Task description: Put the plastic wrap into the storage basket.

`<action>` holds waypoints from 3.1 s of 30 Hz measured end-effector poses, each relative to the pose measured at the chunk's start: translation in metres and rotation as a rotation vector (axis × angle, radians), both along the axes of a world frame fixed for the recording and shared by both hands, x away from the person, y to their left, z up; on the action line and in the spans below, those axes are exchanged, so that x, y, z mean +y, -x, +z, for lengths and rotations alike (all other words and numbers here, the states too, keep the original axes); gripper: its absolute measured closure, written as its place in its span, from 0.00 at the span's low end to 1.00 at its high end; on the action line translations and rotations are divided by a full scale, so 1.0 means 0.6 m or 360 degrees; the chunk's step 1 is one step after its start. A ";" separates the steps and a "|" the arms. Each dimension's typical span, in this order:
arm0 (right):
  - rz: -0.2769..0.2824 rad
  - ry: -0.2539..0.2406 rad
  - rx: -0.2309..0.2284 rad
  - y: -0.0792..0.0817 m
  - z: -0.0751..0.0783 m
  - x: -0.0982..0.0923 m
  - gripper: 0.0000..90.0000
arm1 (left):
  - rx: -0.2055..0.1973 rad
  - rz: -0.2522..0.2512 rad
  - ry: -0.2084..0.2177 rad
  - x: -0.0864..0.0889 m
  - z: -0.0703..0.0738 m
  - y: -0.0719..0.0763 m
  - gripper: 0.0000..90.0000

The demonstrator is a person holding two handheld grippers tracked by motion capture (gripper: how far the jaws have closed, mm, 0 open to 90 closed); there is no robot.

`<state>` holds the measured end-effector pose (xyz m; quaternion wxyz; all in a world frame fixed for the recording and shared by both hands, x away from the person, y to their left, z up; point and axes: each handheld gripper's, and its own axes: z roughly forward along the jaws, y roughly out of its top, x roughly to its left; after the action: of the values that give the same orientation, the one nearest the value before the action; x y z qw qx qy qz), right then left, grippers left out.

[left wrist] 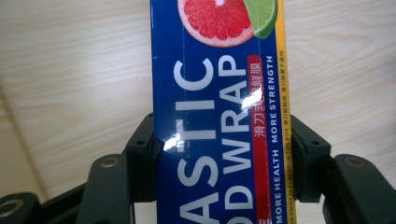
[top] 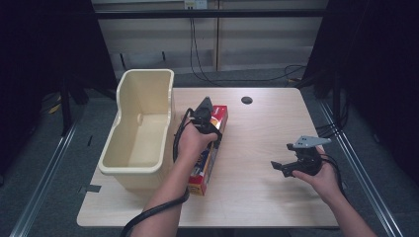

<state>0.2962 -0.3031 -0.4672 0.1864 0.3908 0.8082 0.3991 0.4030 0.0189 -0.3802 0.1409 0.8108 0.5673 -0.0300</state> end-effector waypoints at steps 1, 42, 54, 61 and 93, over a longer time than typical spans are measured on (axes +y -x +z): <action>0.0006 -0.0009 0.0004 0.000 0.000 0.000 0.04 | 0.0000 0.0007 0.0010 0.002 0.006 -0.001 0.45; 0.0071 -0.0040 -0.0001 0.001 0.001 0.000 0.02 | -0.0052 0.0096 0.0062 0.076 0.160 -0.001 0.45; 0.0067 -0.0039 -0.0001 0.002 0.002 0.000 0.02 | -0.0060 0.0130 0.0052 0.088 0.188 -0.003 0.45; 0.0073 -0.0034 0.0003 0.003 0.002 0.001 0.02 | -0.0068 0.0154 0.0039 0.103 0.204 -0.005 0.45; 0.0086 -0.0022 0.0004 0.003 0.001 0.006 0.02 | -0.0075 0.0274 0.0023 0.166 0.247 -0.008 0.45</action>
<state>0.2946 -0.2994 -0.4667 0.1717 0.3708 0.8159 0.4091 0.4079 0.1184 -0.2323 0.1621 0.7585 0.6312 -0.0029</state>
